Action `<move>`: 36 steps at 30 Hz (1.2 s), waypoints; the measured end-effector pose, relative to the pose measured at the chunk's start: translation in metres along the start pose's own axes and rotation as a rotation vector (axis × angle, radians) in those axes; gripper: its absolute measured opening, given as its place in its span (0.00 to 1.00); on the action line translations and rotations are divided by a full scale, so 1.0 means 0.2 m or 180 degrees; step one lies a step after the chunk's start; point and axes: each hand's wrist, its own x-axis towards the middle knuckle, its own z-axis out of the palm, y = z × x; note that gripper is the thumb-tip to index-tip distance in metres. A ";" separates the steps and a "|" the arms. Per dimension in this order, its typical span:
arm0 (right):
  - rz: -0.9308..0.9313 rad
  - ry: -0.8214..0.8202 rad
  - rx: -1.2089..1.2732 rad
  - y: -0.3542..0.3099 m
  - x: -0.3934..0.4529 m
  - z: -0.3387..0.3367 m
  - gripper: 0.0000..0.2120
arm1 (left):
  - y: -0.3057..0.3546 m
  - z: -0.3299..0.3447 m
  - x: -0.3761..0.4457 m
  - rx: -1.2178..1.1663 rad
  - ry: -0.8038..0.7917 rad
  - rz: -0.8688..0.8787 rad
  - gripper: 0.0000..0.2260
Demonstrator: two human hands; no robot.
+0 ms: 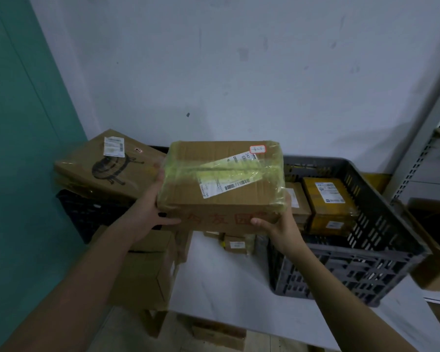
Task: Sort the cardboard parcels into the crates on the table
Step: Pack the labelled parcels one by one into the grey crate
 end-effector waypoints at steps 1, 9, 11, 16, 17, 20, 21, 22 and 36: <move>-0.0010 -0.0009 -0.0062 0.00 0.01 0.00 0.46 | 0.00 0.01 0.01 0.0029 0.0132 0.0093 0.29; 0.0126 -0.0399 -0.0287 -0.12 0.07 0.00 0.41 | -0.08 0.03 0.10 0.0035 0.0922 0.0569 0.16; 0.0192 -0.0421 -0.0139 -0.18 0.09 0.01 0.36 | -0.09 0.03 0.12 0.0046 0.1047 0.0742 0.16; 0.0202 0.0577 0.0209 -0.29 0.18 0.08 0.32 | -0.06 0.10 0.15 0.0227 0.0955 0.1142 0.10; 0.0110 0.0824 0.0057 -0.30 0.19 0.09 0.29 | -0.06 0.11 0.15 0.0254 0.0916 0.1184 0.10; 0.0018 0.1170 -0.0116 -0.32 0.21 0.06 0.22 | -0.04 0.15 0.17 0.0311 0.0806 0.1277 0.12; 0.0033 0.1247 -0.0139 -0.31 0.20 0.04 0.21 | -0.04 0.16 0.18 0.0344 0.0751 0.1296 0.13; 0.0057 0.1328 -0.0169 -0.31 0.20 0.02 0.20 | -0.03 0.19 0.18 0.0381 0.0677 0.1316 0.13; -0.0051 0.1867 -0.0491 -0.40 0.24 -0.64 0.12 | 0.18 0.83 0.25 0.0296 0.0245 0.1748 0.19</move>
